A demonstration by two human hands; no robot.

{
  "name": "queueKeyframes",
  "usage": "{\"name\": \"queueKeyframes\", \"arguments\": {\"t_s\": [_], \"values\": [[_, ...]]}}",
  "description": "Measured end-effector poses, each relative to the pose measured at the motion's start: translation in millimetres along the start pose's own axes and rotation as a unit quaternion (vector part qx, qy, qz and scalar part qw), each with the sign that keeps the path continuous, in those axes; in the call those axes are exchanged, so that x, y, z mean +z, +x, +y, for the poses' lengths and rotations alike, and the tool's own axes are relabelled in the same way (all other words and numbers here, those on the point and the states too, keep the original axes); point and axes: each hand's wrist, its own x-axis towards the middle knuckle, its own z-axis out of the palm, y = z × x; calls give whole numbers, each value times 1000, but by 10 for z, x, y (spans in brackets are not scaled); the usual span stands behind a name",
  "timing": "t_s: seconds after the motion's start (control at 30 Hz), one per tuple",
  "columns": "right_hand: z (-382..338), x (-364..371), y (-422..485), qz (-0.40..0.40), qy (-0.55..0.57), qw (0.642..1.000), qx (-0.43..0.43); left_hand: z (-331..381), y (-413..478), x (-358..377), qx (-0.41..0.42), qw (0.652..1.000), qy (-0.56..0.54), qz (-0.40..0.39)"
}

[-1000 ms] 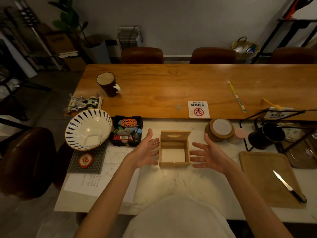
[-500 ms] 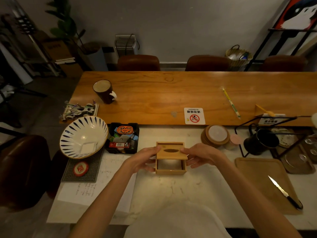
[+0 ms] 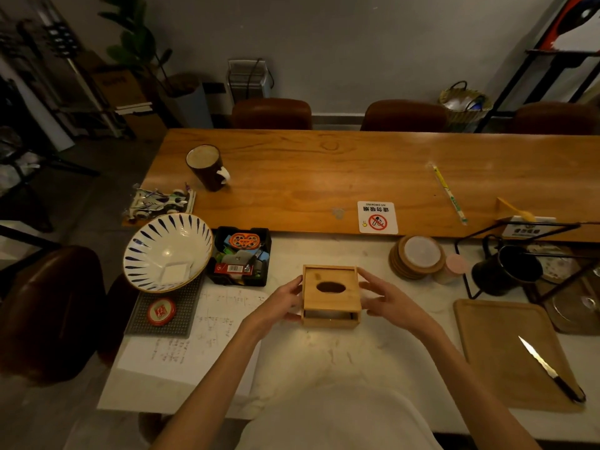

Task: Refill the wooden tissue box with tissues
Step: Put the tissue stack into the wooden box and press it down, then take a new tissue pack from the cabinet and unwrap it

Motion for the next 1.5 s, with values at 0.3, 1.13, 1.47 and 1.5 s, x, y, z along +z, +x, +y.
{"name": "queueKeyframes", "arguments": {"t_s": [0.3, 1.13, 1.47, 1.5], "values": [[17, 74, 228, 146, -105, 976, -126, -122, 59, 33, 20, 999, 49, -7], [-510, 807, 574, 33, -442, 896, 15, -198, 22, 217, 23, 999, 10, 46], [-383, 884, 750, -42, -468, 882, 49, -265, -36, 239, 35, 995, -46, 80], [-433, 876, 686, -37, -451, 891, 40, -301, -28, 244, 28, 994, -45, 100]]}}
